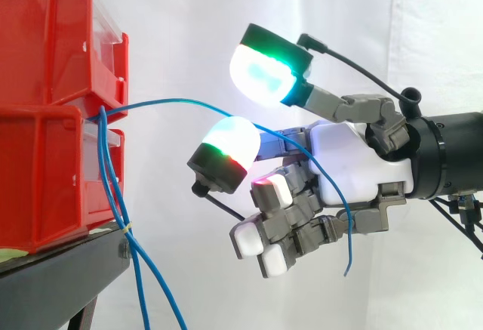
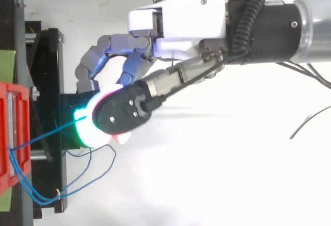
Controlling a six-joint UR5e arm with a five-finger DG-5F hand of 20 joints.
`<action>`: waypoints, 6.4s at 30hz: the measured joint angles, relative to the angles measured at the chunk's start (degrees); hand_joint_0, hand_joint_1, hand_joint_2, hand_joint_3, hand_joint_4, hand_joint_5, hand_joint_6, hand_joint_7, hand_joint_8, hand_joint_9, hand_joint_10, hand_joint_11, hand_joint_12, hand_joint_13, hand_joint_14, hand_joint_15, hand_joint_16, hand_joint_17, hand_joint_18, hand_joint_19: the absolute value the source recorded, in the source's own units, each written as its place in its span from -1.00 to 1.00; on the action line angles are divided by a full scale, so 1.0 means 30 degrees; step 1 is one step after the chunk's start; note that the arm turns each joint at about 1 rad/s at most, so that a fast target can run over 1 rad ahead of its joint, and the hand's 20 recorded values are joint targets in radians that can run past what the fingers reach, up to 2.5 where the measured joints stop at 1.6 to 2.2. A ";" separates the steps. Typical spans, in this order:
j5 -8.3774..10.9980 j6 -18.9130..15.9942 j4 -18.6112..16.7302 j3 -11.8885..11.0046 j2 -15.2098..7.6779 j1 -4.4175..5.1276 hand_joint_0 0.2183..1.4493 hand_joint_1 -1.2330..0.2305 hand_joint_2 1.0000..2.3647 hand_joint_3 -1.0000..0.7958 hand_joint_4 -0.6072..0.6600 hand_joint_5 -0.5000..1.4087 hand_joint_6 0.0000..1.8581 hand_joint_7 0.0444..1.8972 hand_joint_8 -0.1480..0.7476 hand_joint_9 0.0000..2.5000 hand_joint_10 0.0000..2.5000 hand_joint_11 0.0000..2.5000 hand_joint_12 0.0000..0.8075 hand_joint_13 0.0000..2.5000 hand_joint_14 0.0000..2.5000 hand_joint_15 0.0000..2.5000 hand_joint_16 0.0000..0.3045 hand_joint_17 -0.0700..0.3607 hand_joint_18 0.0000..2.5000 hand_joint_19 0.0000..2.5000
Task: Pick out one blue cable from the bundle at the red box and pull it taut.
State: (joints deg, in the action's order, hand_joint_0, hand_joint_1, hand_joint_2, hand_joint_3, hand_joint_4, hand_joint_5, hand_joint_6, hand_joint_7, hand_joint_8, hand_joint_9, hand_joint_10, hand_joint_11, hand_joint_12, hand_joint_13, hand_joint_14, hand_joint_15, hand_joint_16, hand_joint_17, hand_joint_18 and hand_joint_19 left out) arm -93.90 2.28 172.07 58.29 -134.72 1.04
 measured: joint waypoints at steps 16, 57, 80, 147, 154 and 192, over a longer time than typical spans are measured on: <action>-0.0019 0.0001 0.0267 -0.0106 -0.0001 -0.0006 -0.43 -0.05 -0.98 -0.25 -0.03 -0.61 -0.05 0.00 -0.15 -0.13 -0.98 -0.50 -0.18 -0.33 -0.99 -0.69 -0.73 -0.25 -0.48 -0.51; -0.0018 0.0016 0.0227 -0.0110 0.0000 0.0009 -0.36 -0.15 -0.99 -0.35 0.00 -0.62 0.00 -0.08 -0.15 -0.15 -0.98 -0.47 -0.22 -0.34 -0.99 -0.71 -0.75 -0.28 -0.48 -0.54; -0.0018 0.0001 0.0222 -0.0094 0.0001 -0.0025 -0.40 0.22 -1.00 -0.44 -0.07 -0.60 0.00 -0.05 -0.16 -0.06 -0.98 -0.47 -0.23 -0.32 -0.99 -0.71 -0.76 -0.29 -0.46 -0.53; 0.0040 0.0351 -0.0279 -0.0130 -0.0004 -0.0189 -0.41 -0.19 -0.99 -0.33 0.03 -0.63 0.02 -0.13 -0.15 -0.15 -0.98 -0.46 -0.22 -0.35 -0.99 -0.70 -0.74 -0.27 -0.49 -0.54; 0.0068 0.0352 -0.0284 -0.0127 -0.0003 -0.0175 -0.48 0.00 -1.00 -0.44 0.05 -0.63 0.00 -0.14 -0.15 -0.13 -0.98 -0.45 -0.19 -0.32 -0.99 -0.70 -0.73 -0.25 -0.46 -0.53; 0.0067 0.0321 0.0030 -0.0287 -0.0003 -0.0081 -0.41 -0.23 -0.98 -0.24 -0.04 -0.60 0.00 0.00 -0.19 -0.10 -0.98 -0.45 -0.21 -0.33 -0.99 -0.69 -0.75 -0.27 -0.47 -0.53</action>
State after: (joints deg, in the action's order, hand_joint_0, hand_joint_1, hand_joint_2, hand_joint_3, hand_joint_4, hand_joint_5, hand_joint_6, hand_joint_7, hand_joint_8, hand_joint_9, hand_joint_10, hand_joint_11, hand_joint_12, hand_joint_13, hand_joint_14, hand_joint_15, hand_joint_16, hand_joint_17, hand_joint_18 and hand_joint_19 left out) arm -93.70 3.25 172.16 57.43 -134.73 0.80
